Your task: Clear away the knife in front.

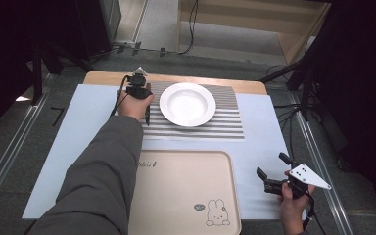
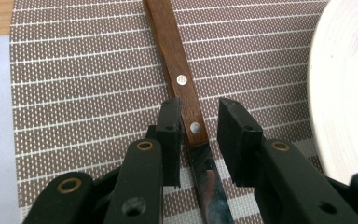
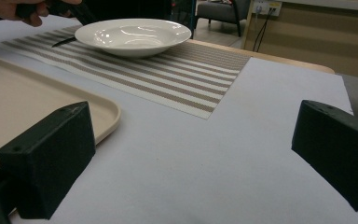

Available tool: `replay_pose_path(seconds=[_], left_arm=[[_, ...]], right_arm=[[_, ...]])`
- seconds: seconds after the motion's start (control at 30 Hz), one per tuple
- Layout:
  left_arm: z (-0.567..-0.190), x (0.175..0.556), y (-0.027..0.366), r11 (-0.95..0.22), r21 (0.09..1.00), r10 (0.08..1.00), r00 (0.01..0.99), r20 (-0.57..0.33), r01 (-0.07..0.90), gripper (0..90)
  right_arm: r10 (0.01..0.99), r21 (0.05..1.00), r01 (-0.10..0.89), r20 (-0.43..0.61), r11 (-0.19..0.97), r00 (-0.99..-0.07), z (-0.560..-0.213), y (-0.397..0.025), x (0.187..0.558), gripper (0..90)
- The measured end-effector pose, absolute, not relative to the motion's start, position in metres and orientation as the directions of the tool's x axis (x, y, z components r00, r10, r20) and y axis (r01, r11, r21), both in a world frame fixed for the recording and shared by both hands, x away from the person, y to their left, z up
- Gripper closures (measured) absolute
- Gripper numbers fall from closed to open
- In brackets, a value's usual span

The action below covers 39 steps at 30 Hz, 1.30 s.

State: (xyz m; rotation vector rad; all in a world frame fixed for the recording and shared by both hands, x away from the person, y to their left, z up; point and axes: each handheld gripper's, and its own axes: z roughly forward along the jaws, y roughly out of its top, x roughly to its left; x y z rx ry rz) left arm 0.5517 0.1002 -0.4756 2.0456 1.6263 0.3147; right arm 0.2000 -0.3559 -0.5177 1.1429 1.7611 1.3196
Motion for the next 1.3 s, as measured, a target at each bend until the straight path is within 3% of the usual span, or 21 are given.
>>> replay_pose_path(seconds=[0.4,1.3], left_arm=[[-0.481,0.549,0.095,-0.204,0.509,0.961,0.269,-0.058,0.836,76.9],[-0.456,0.534,0.114,-0.207,0.543,0.943,0.314,-0.112,0.814,77.3]], right_arm=[[0.914,0.96,0.258,0.001,0.113,-0.407,-0.518,-0.356,0.2,0.0],[0.913,0.959,0.26,0.0,0.117,-0.408,-0.518,-0.355,0.2,0.0]])
